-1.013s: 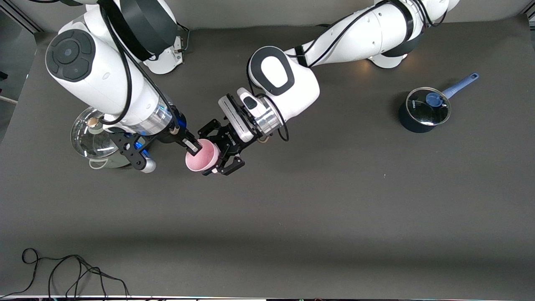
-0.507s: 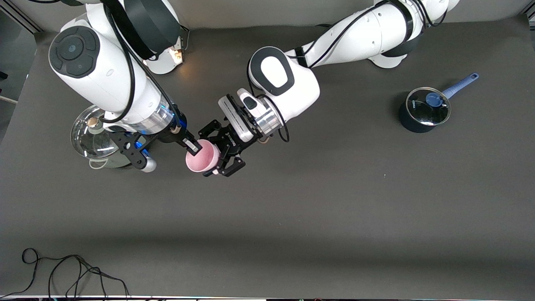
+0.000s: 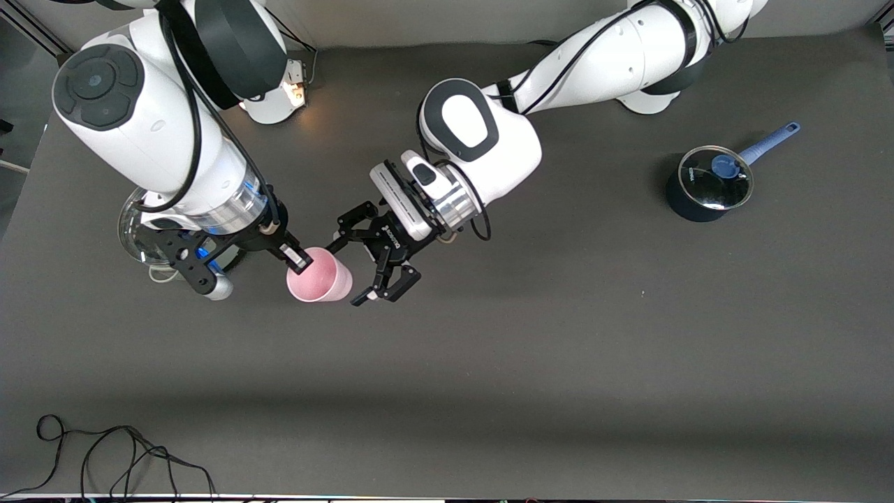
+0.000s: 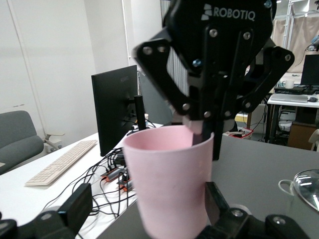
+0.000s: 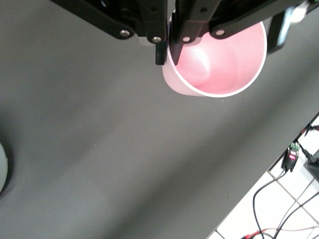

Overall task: Transfer pink cup from left to right arm
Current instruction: 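Open the left gripper and withdraw while the right gripper pulls the cup, then lower the pink cup onto the table with the right gripper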

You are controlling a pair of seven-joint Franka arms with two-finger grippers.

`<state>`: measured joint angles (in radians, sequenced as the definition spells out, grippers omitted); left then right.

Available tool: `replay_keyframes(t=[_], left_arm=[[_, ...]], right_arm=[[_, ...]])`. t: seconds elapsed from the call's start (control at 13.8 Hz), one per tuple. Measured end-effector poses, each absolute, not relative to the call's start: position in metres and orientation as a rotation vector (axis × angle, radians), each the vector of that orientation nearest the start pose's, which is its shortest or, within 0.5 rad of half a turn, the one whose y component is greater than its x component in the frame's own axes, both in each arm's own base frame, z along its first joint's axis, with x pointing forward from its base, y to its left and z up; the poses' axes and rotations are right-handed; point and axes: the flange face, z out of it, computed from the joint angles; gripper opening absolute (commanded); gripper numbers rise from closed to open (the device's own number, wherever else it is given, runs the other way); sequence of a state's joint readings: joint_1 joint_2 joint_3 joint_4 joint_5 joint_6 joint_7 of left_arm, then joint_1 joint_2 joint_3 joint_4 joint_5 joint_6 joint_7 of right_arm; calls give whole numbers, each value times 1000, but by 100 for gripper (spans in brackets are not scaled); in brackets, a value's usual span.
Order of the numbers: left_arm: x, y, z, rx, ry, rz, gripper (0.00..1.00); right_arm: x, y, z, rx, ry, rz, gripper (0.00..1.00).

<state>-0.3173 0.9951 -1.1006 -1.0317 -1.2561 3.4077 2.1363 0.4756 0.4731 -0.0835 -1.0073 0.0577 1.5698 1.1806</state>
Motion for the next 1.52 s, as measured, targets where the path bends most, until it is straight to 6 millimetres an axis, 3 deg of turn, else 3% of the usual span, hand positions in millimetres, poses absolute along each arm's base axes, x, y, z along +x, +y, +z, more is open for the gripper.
replay_keyframes(t=[0.14, 0.29, 0.43, 0.58, 0.8, 0.94, 1.09, 1.23, 1.38, 1.52], left_arm=[[583, -508, 445, 1786, -1071, 1562, 100], [596, -483, 436, 1752, -1191, 1576, 100], [608, -458, 427, 1692, -1300, 1565, 100], [624, -429, 423, 1603, -1453, 1568, 100], [654, -367, 412, 1442, -1649, 1484, 100], [670, -310, 414, 1326, -1855, 1335, 100], [671, -251, 431, 1314, -2022, 1036, 100], [653, -210, 464, 1361, -2115, 686, 100], [634, -185, 489, 1460, -2155, 380, 100], [616, -175, 510, 1573, -2188, 138, 100]], right_arm=[[640, 259, 597, -2828, 1190, -110, 0], [656, 216, 598, -2839, 1175, -133, 0], [672, 159, 598, -2849, 1173, -145, 0], [685, 90, 597, -2893, 1102, -156, 0], [690, -24, 595, -3032, 768, -146, 0], [683, -80, 591, -3111, 479, -104, 0], [674, -130, 588, -3149, 210, -74, 0], [667, -157, 578, -3151, 61, -23, 0], [672, -157, 558, -3149, 15, -22, 0], [683, -149, 523, -3151, -64, -58, 0]])
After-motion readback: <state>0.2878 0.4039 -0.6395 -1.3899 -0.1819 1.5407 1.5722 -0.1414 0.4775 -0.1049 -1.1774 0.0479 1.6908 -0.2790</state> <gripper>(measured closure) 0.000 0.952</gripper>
